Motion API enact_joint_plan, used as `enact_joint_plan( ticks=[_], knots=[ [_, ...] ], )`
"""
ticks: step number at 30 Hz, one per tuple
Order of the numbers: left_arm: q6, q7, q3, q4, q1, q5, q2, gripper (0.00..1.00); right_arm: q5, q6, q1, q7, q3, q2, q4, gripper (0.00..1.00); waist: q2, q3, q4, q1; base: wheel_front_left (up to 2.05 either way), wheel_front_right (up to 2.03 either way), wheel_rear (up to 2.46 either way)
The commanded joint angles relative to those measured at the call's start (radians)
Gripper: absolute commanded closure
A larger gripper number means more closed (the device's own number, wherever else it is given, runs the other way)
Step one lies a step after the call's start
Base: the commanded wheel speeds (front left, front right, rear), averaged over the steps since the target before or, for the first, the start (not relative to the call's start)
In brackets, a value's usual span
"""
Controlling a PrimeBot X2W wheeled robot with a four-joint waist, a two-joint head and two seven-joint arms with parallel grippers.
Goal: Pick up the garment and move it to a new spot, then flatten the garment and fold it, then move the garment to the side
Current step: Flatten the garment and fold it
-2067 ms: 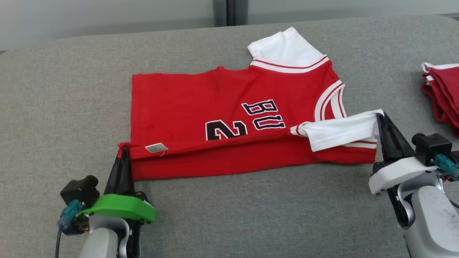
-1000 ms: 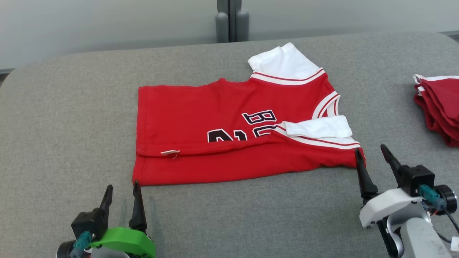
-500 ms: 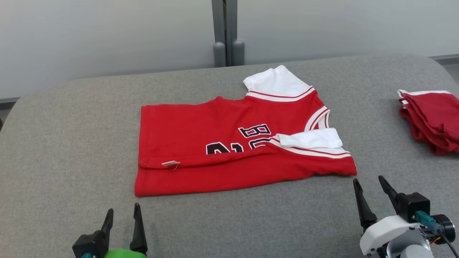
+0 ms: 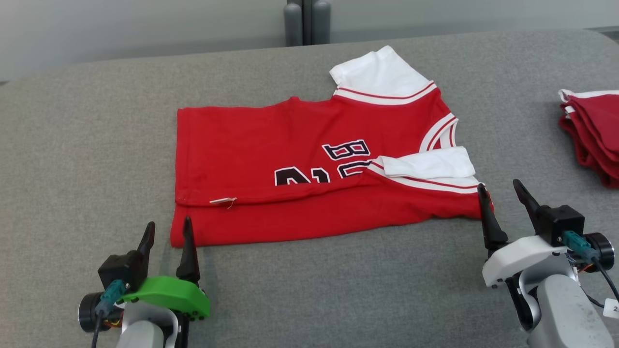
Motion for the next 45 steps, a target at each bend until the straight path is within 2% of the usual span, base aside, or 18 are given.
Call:
enact_joint_plan(
  ticks=[1,9,16,17,18,19,20,21,22,23,24,25,28,36,41,45],
  knots=[
    [-0.003,0.0,0.003,0.013,-0.029,0.011,0.006,0.0,-0.013,-0.002,-0.021,-0.002,-0.006,0.001,0.015,0.0,0.0,0.069,0.0,0.0,0.0,0.0,0.0],
    [-0.014,0.0,0.003,0.112,-0.118,0.023,0.007,0.0,-0.071,-0.002,-0.093,-0.002,-0.035,0.015,0.11,0.0,0.0,0.151,-0.005,0.0,0.0,0.0,0.0],
    [-0.006,0.005,-0.018,0.193,-0.122,-0.003,0.005,0.0,-0.089,-0.002,-0.081,0.003,-0.063,0.019,0.192,0.0,0.0,0.162,-0.001,0.0,0.0,0.0,0.0],
    [-0.004,0.008,-0.023,0.208,-0.119,-0.007,0.005,0.0,-0.087,-0.002,-0.075,0.005,-0.064,0.021,0.203,0.05,0.0,0.161,0.0,0.0,0.0,0.0,0.0],
    [-0.002,0.008,-0.026,0.217,-0.117,-0.012,0.004,0.0,-0.083,-0.002,-0.072,0.005,-0.063,0.021,0.211,0.49,0.0,0.16,0.0,0.0,0.0,0.0,0.0],
    [0.0,0.008,-0.03,0.226,-0.118,-0.016,0.004,0.0,-0.08,-0.002,-0.067,0.006,-0.057,0.022,0.221,0.71,0.0,0.159,0.002,0.0,0.0,0.0,0.0],
    [0.0,0.008,-0.034,0.239,-0.117,-0.022,0.004,0.0,-0.075,-0.002,-0.064,0.006,-0.052,0.023,0.227,1.0,0.0,0.157,0.002,0.0,0.0,0.0,0.0],
    [0.0,0.009,-0.039,0.255,-0.115,-0.029,0.004,0.0,-0.072,-0.002,-0.063,0.006,-0.048,0.023,0.231,1.0,0.0,0.156,0.003,0.0,0.0,0.0,0.0],
    [0.001,0.01,-0.042,0.264,-0.117,-0.031,0.004,0.12,-0.068,-0.002,-0.062,0.006,-0.046,0.023,0.232,1.0,0.0,0.155,0.004,0.0,0.0,0.0,0.0],
    [0.001,0.01,-0.045,0.275,-0.12,-0.037,0.004,0.61,-0.061,-0.002,-0.062,0.006,-0.044,0.022,0.229,1.0,0.0,0.153,0.004,0.0,0.0,0.0,0.0],
    [-0.002,0.011,-0.049,0.285,-0.122,-0.042,0.004,0.93,-0.055,-0.002,-0.064,0.006,-0.042,0.02,0.219,1.0,0.0,0.152,0.005,0.0,0.0,0.0,0.0],
    [-0.005,0.011,-0.051,0.29,-0.124,-0.047,0.004,1.0,-0.05,-0.002,-0.067,0.006,-0.038,0.019,0.212,1.0,0.0,0.151,0.005,0.0,0.0,0.0,0.0],
    [-0.018,0.011,-0.059,0.279,-0.132,-0.059,0.002,1.0,-0.03,-0.002,-0.074,0.003,-0.03,0.021,0.178,1.0,0.0,0.145,0.008,0.0,0.0,0.0,0.0],
    [-0.04,0.0,-0.036,0.108,-0.162,-0.079,0.006,1.0,0.042,-0.002,-0.126,-0.001,-0.019,0.015,0.092,1.0,0.0,0.089,0.015,0.0,0.0,0.0,0.0],
    [-0.044,0.0,0.003,0.054,-0.199,-0.066,0.006,1.0,0.09,-0.002,-0.194,-0.001,-0.002,-0.016,0.114,1.0,0.0,0.028,0.014,0.0,0.0,0.0,0.0],
    [-0.047,0.0,0.029,0.065,-0.186,-0.063,0.007,1.0,0.128,-0.002,-0.222,-0.001,0.012,-0.04,0.156,1.0,0.0,-0.022,0.01,0.0,0.0,0.0,0.0]
  ],
)
